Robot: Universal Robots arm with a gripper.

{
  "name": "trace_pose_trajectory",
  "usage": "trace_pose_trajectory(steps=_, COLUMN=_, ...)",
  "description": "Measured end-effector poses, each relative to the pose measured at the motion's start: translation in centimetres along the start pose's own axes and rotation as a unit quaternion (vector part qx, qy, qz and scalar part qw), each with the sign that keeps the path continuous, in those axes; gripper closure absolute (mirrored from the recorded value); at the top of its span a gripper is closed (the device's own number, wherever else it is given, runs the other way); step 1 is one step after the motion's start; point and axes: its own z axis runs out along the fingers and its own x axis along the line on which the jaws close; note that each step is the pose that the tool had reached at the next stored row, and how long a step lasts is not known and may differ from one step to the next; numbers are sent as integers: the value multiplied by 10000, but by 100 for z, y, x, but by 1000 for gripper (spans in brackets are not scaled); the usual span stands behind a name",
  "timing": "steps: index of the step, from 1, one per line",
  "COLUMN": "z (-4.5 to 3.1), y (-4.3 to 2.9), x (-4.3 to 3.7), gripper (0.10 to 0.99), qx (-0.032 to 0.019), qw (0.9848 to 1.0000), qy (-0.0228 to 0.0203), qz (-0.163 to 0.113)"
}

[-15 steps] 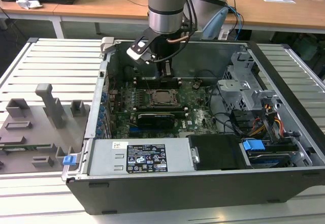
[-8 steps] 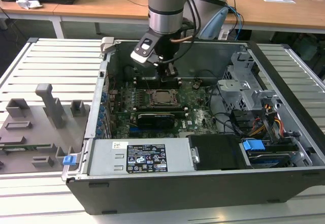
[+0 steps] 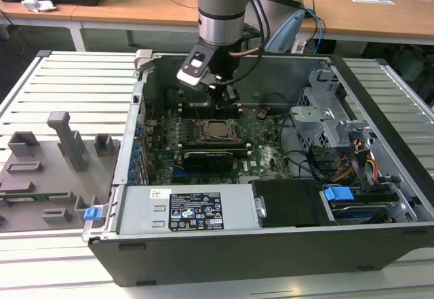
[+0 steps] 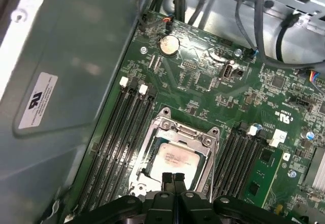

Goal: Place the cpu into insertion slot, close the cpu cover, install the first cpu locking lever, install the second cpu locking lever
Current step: 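Install the first cpu locking lever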

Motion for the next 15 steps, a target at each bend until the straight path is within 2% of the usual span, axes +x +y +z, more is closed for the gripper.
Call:
trace_pose_trajectory(steps=8, z=0, y=0, x=0, gripper=980, qx=0, qw=9995, qy=14, qz=-320)
trace_pose_trajectory(steps=15, z=0, y=0, x=0, gripper=980, qx=-1, qw=9983, qy=26, qz=-589)
